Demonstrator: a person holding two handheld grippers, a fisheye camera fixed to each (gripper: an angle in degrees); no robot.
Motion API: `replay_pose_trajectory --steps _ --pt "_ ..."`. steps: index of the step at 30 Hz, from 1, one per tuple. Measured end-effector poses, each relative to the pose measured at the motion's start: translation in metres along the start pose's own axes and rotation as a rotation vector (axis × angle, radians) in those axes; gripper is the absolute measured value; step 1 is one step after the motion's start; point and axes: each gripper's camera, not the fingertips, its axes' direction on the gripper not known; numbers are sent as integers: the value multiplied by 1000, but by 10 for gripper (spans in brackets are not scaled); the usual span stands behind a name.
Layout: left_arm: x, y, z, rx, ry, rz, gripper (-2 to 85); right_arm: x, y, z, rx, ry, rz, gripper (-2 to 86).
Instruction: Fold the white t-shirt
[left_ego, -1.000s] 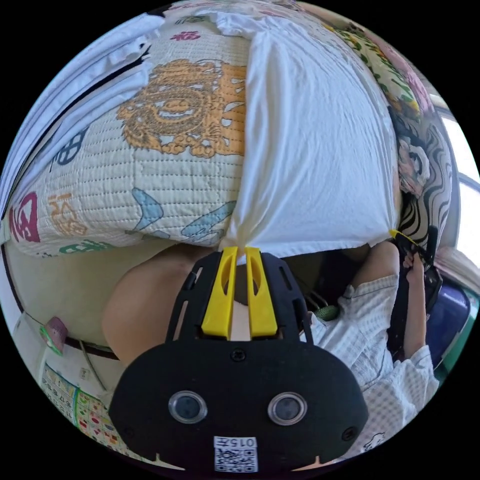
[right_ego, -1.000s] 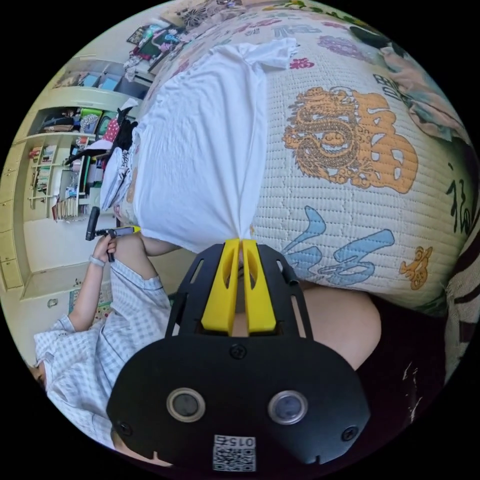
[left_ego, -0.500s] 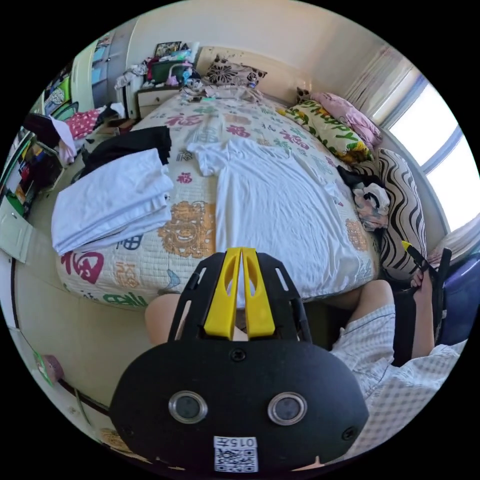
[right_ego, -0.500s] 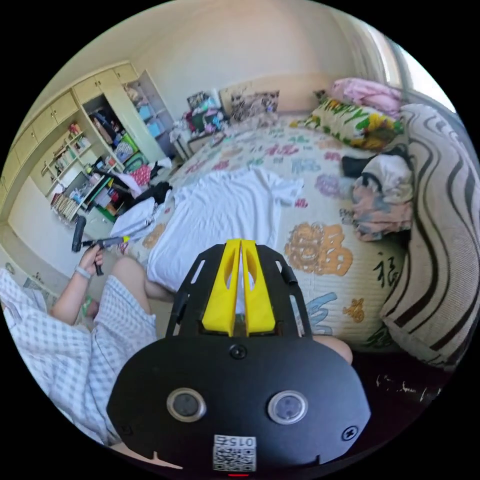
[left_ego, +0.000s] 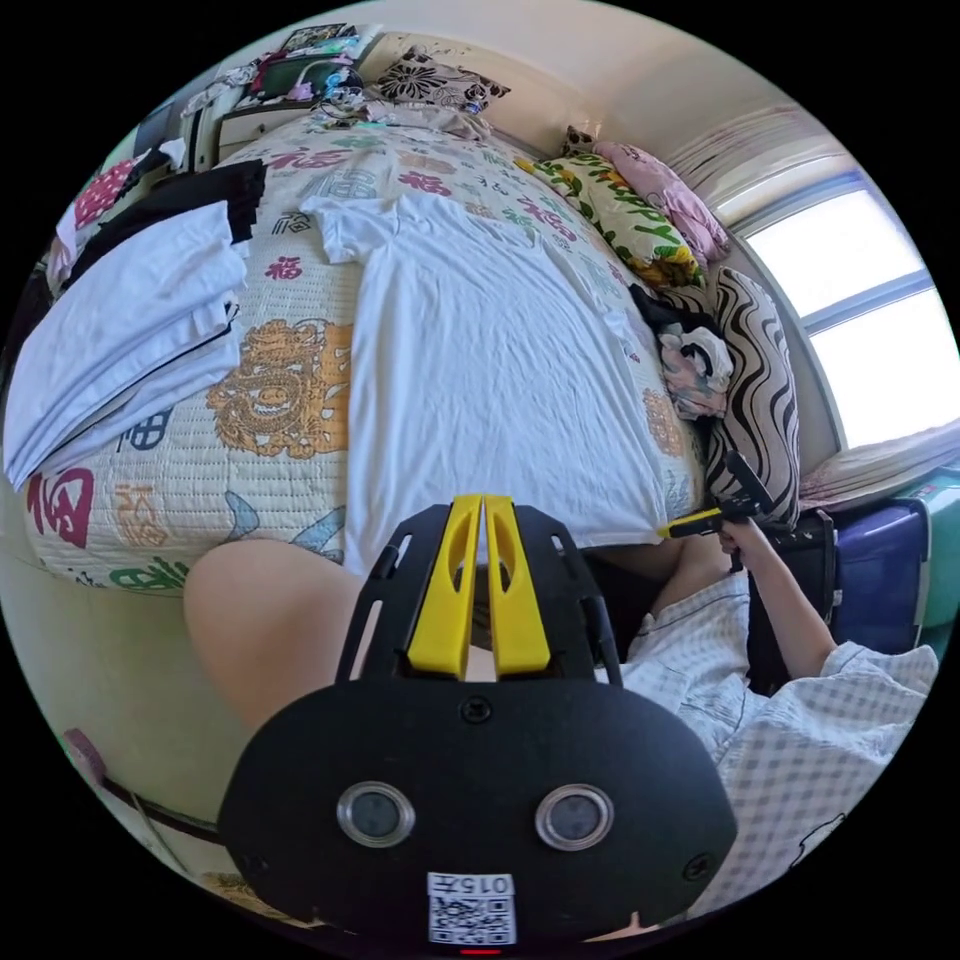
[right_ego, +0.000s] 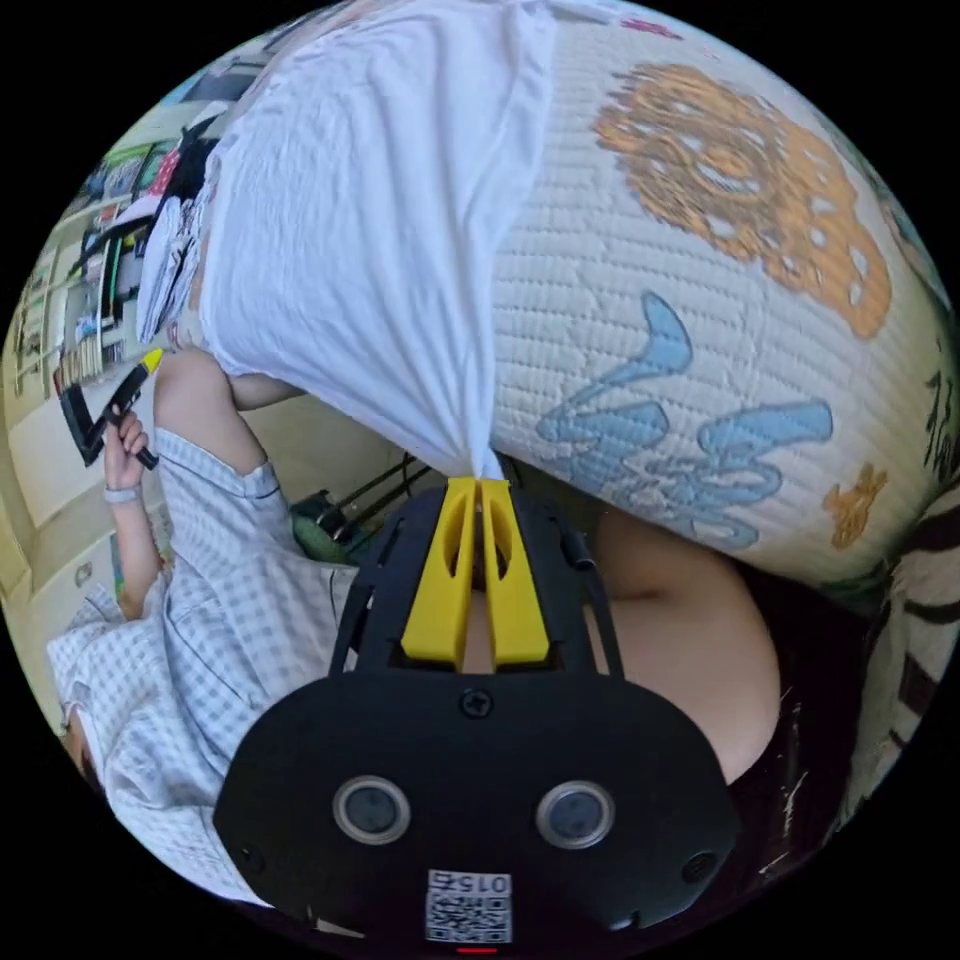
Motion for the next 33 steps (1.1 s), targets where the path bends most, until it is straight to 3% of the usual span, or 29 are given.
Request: replay_pose_trajectory --steps 4,9,14,17,21,27,33 --pt "4 5 -2 47 76 -14 -9 7 20 -21 138 -149 73 -4" --pt "33 2 -22 211 156 77 -7 -30 75 -83 607 -120 29 -5" --pt "95 -1 -59 497 54 269 1 -106 154 -136 1192 242 -21 -4" --pt "147 2 -77 737 -61 419 24 -140 171 -143 1405 489 -36 -3" --pt "215 -5 -64 989 -124 604 41 -154 160 -126 1608 658 -27 1" --pt "304 -103 11 669 -62 817 51 -106 87 -119 1478 352 -32 74" --pt "381 -249 144 271 -50 832 80 -30 -4 -116 1305 123 112 77"
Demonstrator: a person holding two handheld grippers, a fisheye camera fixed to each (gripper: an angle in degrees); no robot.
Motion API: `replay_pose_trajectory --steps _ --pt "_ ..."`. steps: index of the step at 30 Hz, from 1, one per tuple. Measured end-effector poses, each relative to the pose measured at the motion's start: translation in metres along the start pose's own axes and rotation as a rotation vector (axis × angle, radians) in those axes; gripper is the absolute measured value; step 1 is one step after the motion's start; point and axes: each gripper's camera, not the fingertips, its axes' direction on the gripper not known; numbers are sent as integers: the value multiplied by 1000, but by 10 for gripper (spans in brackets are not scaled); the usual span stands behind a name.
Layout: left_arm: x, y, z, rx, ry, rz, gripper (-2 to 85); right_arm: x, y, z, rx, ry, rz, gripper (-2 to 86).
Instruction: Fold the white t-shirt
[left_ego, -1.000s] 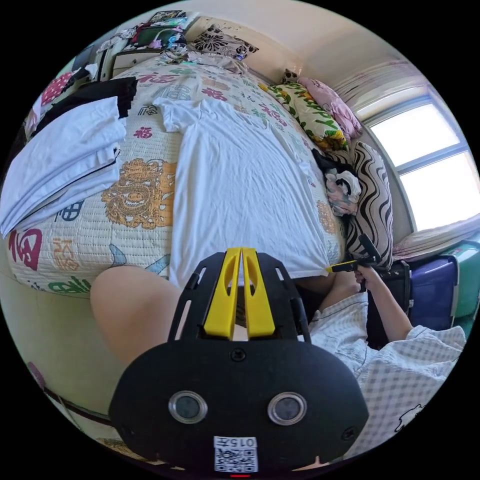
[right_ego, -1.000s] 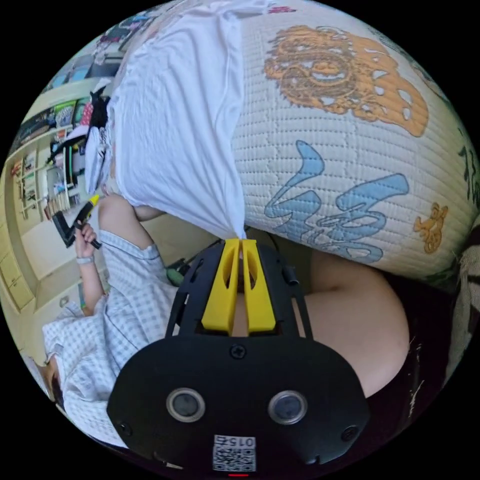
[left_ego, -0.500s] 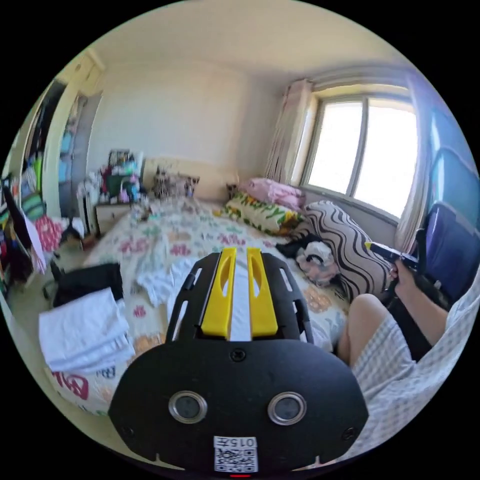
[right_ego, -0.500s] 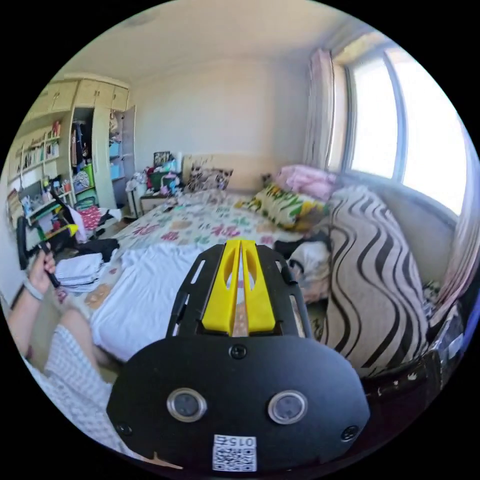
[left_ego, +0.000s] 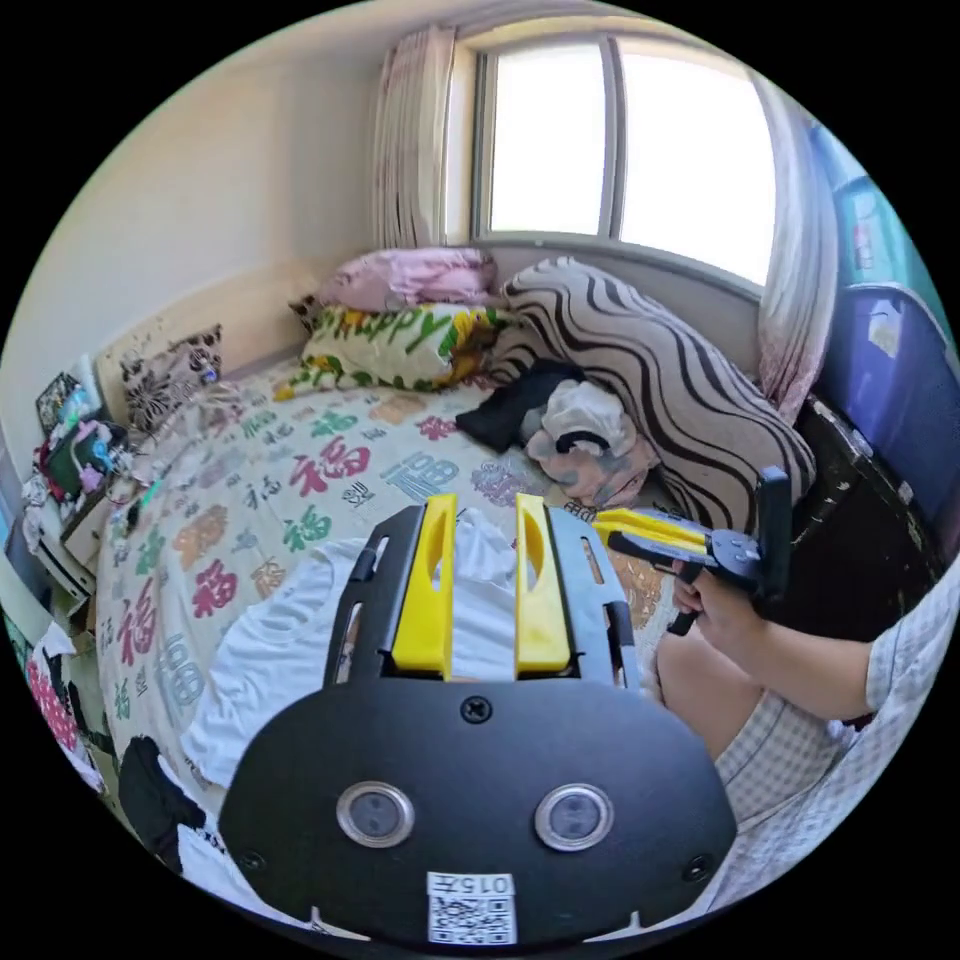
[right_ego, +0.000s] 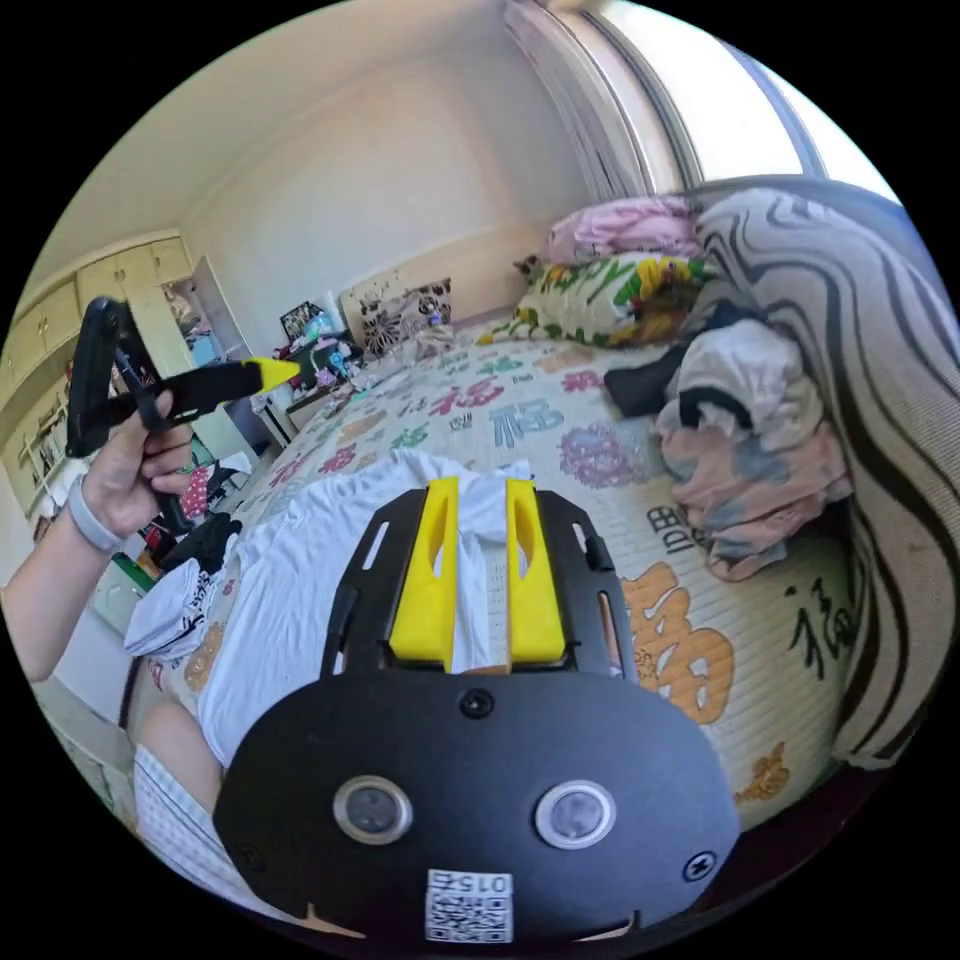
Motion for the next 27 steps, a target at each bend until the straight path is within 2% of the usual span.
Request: replay_pose_trajectory --steps 3,5,10,14,17,23,27 --pt "-10 -50 93 -167 28 24 71 28 -13 47 -125 -42 88 73" --pt "-14 -73 148 -268 40 38 65 48 -21 69 -201 -150 172 72" --pt "-28 -118 280 -509 68 -6 43 67 -37 82 -220 -144 172 69" --pt "-36 -129 331 -631 48 -32 30 83 -50 86 -209 -157 211 63" --pt "-47 -140 340 -621 81 -47 11 88 -59 92 -235 -164 203 62" --pt "-90 -148 269 -364 106 -49 -2 90 -80 98 -253 -178 165 57" --pt "-133 -114 210 -210 137 -141 -3 89 -93 102 -259 -197 128 52"
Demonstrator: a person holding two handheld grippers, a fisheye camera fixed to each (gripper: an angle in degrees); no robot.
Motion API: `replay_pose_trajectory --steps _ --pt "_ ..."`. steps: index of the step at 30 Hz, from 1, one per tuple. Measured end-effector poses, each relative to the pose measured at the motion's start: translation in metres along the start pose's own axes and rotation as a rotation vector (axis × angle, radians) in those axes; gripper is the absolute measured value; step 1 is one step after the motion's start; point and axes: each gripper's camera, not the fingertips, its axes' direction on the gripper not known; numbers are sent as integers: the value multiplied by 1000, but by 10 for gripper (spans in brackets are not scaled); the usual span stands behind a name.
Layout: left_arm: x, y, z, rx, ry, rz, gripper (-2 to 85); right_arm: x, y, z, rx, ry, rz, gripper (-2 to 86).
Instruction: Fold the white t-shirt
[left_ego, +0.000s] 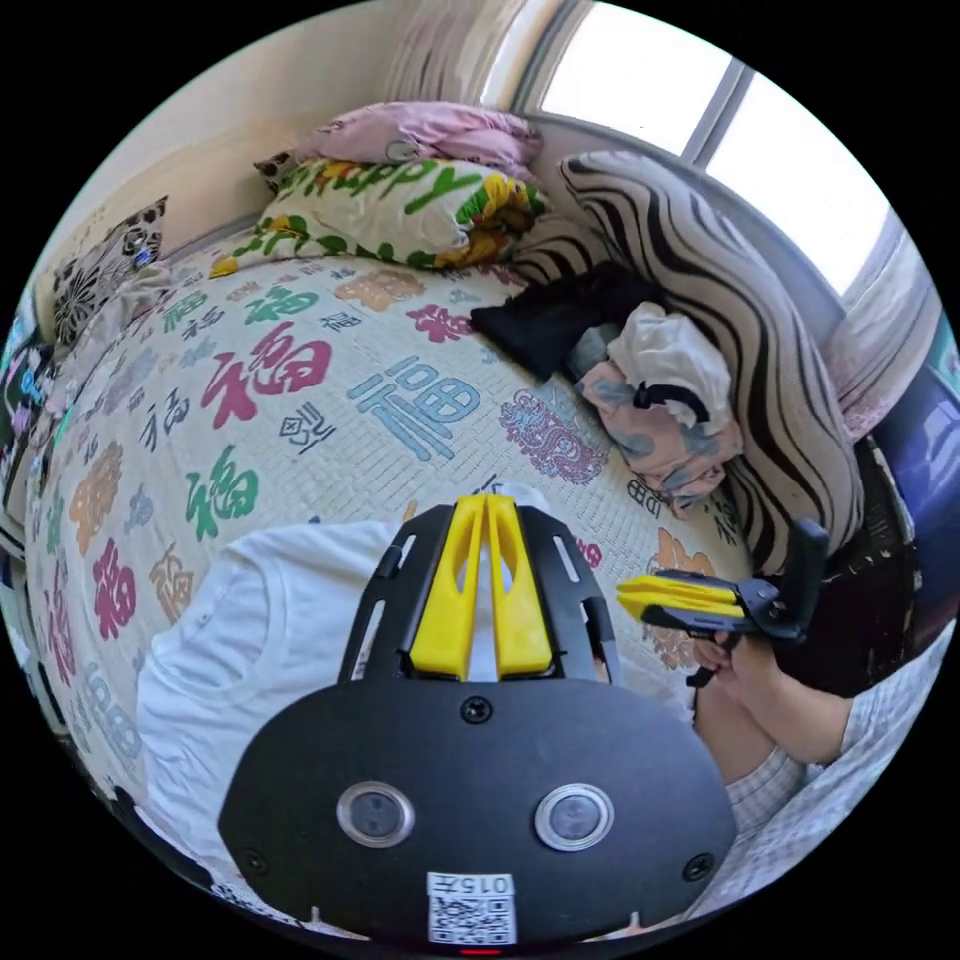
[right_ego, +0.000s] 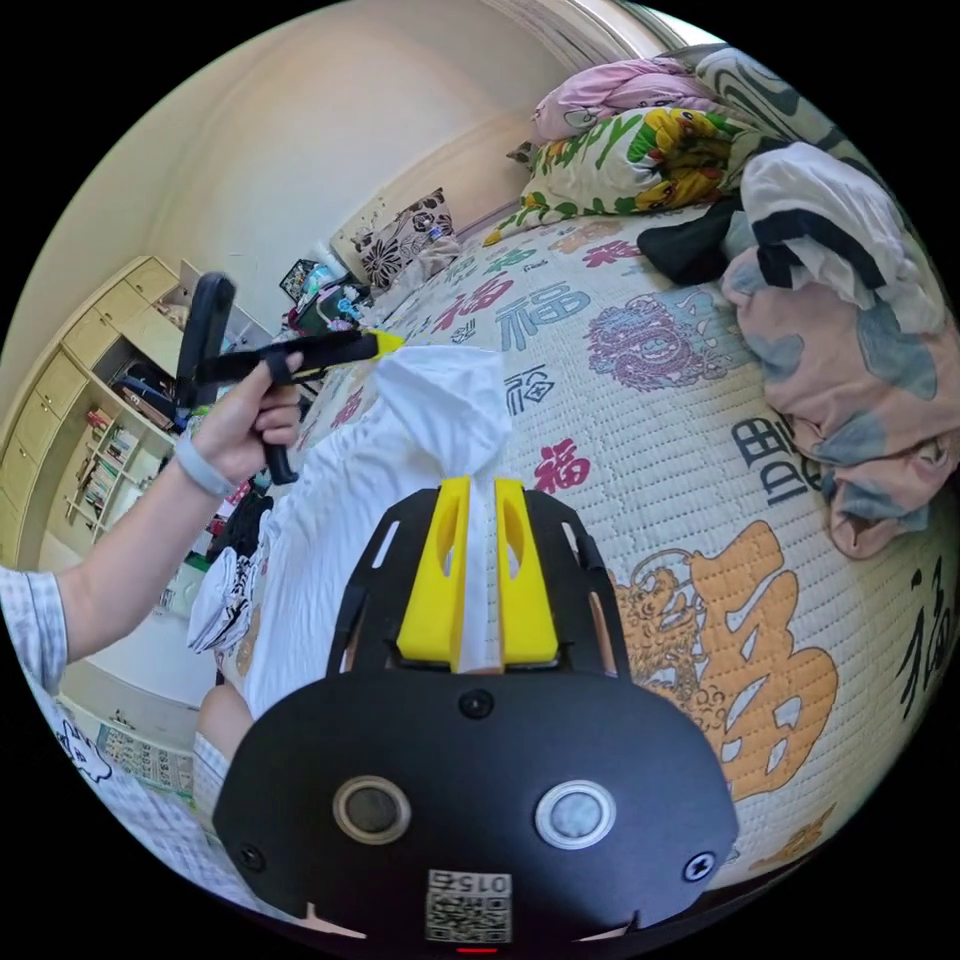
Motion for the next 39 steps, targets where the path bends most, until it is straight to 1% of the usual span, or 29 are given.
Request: replay_pose_trajectory --steps 3,5,9,14,16,18,21,22,26,28,30,31,32,33,37,39 --pt "-29 29 -21 49 -19 -65 -3 0 -14 -1 -15 -52 -19 44" --pt "-43 43 -26 57 -12 -105 -4 1 -25 -6 -15 -40 -34 37" --pt "-67 64 -27 61 3 -162 -3 6 -48 4 -39 -62 9 40" --pt "-77 70 -26 51 -4 -150 -1 1 -104 48 -200 -101 41 68" --pt "-79 69 -23 19 -10 -123 3 0 -118 63 -246 -126 55 70" --pt "-82 66 -23 -14 -33 -107 11 -2 -128 75 -286 -151 53 63" --pt "-82 60 -40 40 -106 -70 42 -14 -133 85 -370 -175 -41 22" --pt "-82 53 -45 51 -120 -52 69 -16 -132 84 -369 -163 -67 14" --pt "-87 29 -39 7 -132 11 87 -14 -130 70 -306 -202 -85 0" --pt "-91 17 -19 -81 -152 57 72 -16 -128 62 -274 -199 -104 -2" --pt "-97 14 -7 -123 -184 77 42 -21 -126 56 -258 -178 -138 -3" --pt "-103 12 -4 -132 -181 72 21 -26 -124 51 -241 -177 -172 -3" --pt "-106 12 -5 -132 -165 72 17 -32 -123 46 -237 -169 -205 -4" --pt "-112 13 -14 -103 -144 60 10 -35 -121 44 -234 -164 -229 -4" --pt "-122 41 -74 113 -164 39 1 -65 -106 33 -225 -148 -411 -2" --pt "-129 59 -87 115 -170 27 1 -76 -97 38 -262 -148 -472 0"
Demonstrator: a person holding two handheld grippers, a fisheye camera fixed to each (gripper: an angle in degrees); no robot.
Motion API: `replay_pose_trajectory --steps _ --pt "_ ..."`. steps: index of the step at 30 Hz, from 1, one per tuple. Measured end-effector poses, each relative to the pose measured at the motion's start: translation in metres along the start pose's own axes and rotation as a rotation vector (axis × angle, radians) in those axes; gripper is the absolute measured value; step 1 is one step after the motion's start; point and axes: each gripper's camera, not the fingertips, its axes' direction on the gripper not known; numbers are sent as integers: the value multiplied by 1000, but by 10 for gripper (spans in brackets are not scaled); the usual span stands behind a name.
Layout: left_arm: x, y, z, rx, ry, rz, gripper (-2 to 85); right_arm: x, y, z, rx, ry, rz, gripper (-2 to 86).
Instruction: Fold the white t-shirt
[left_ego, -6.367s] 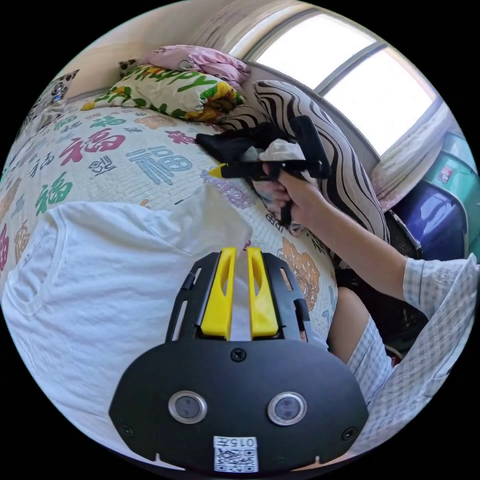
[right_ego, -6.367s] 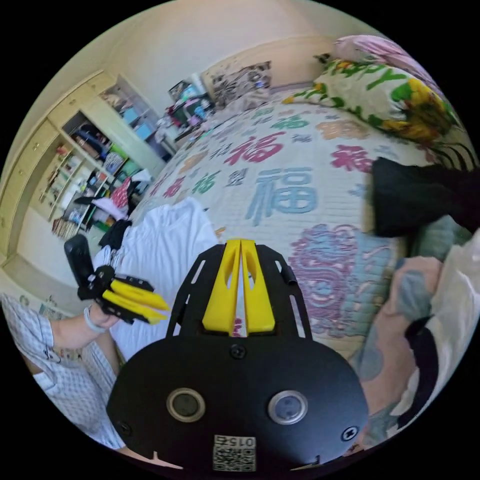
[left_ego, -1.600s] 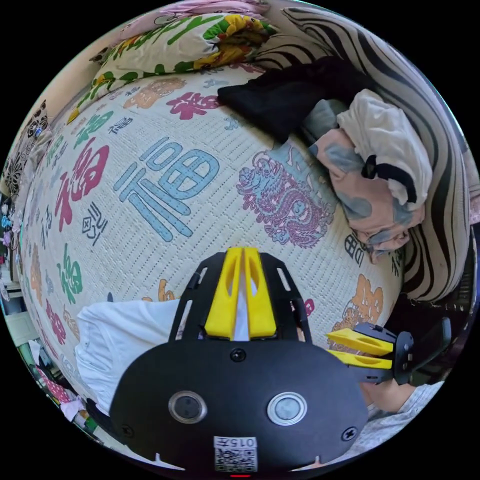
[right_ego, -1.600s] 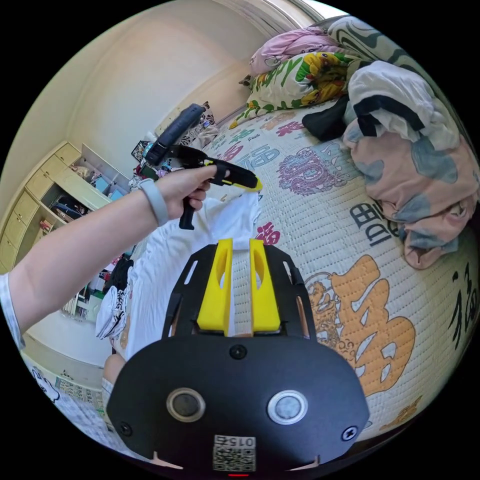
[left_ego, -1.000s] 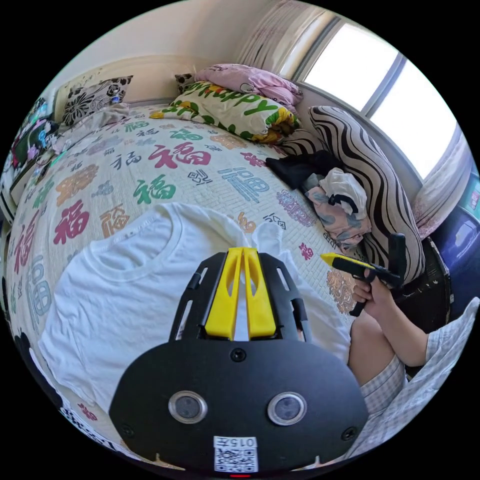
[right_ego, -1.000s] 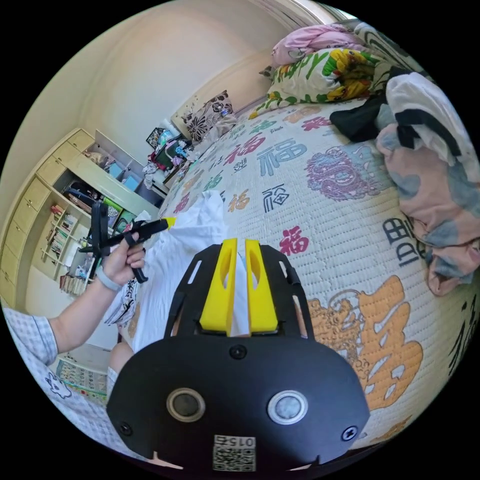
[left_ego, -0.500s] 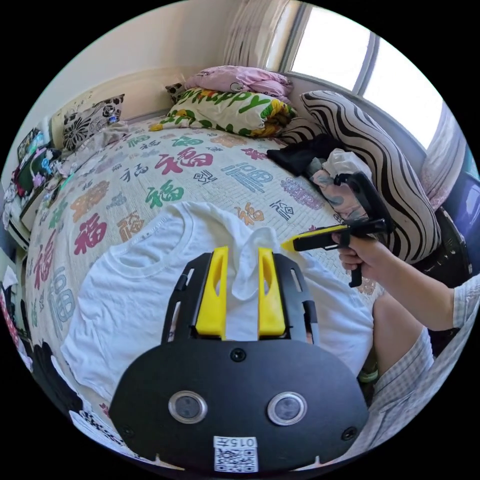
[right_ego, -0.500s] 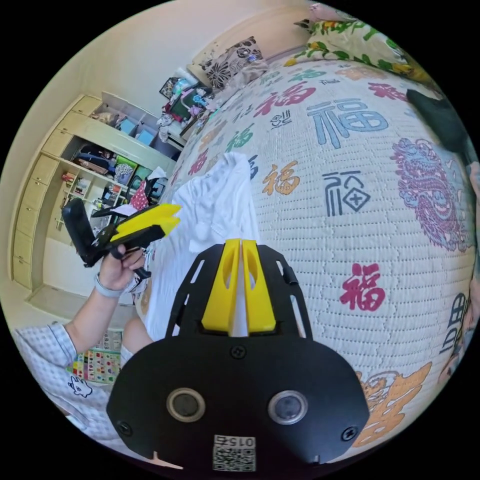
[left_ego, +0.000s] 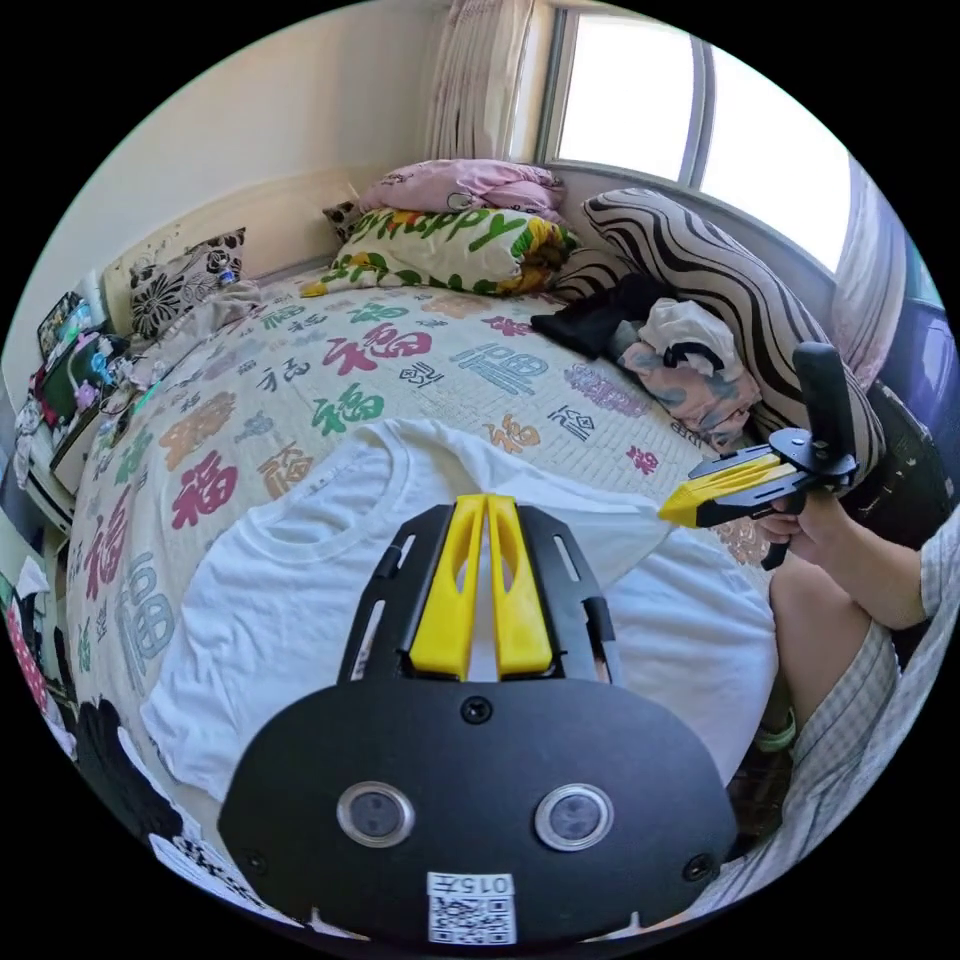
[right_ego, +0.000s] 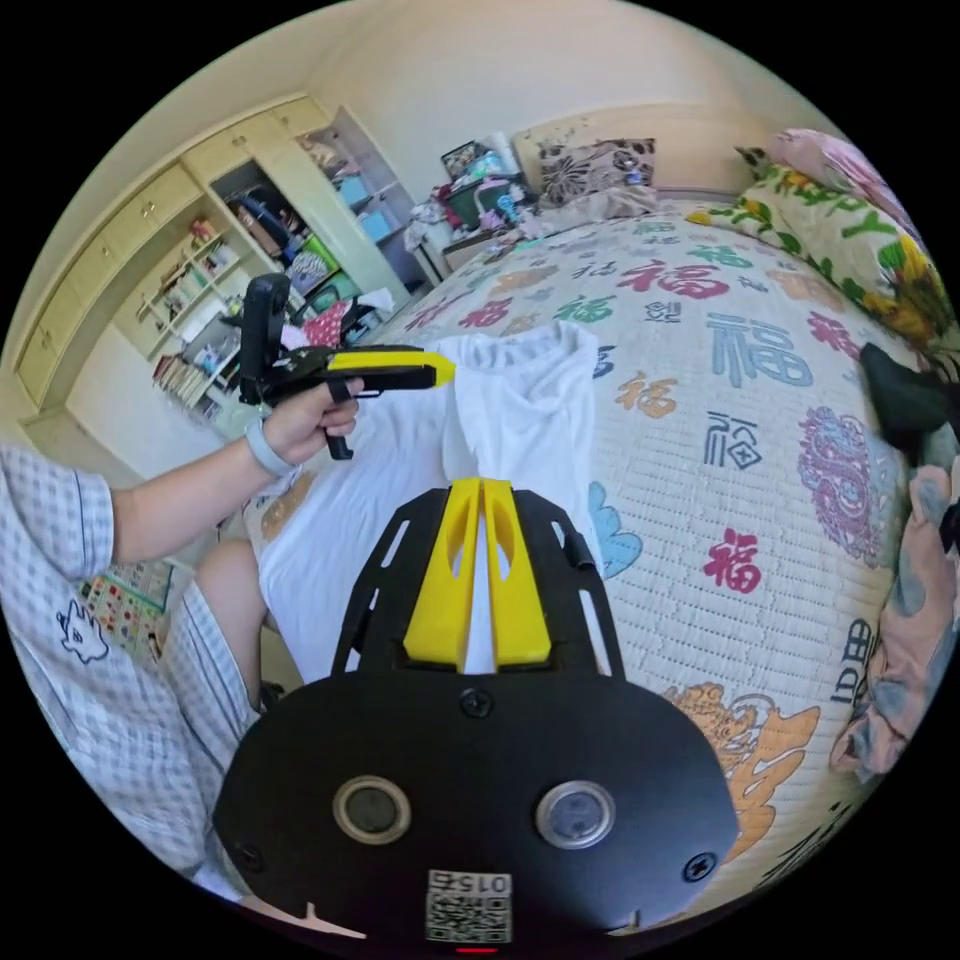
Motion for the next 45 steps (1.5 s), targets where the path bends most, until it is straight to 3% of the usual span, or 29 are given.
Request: replay_pose_trajectory --steps 5,9,12,18,25,32,37,39,43,45 --pt "-29 33 -1 -154 33 -79 11 2 6 26 -152 -25 75 38" --pt "-64 20 -18 -31 95 -207 40 21 9 10 -53 68 207 67" --pt "-77 -17 -7 -22 176 -213 70 26 -5 12 -39 176 169 68" --pt "-91 -73 62 -250 215 -212 41 33 -36 59 -266 208 117 5" --pt "-134 -102 73 -112 354 -355 3 75 -20 35 -45 93 361 -10" --pt "-157 -99 65 -99 250 -403 4 78 -21 39 -17 121 396 -5" --pt "-149 -83 16 -25 271 -303 16 47 -38 25 91 140 212 2" --pt "-136 -80 16 -93 294 -231 21 29 -52 40 46 120 113 8" --pt "-124 -65 26 -228 180 -162 19 17 -59 104 -257 81 75 -4" --pt "-128 -59 25 -251 167 -159 20 14 -53 105 -212 74 65 -7"
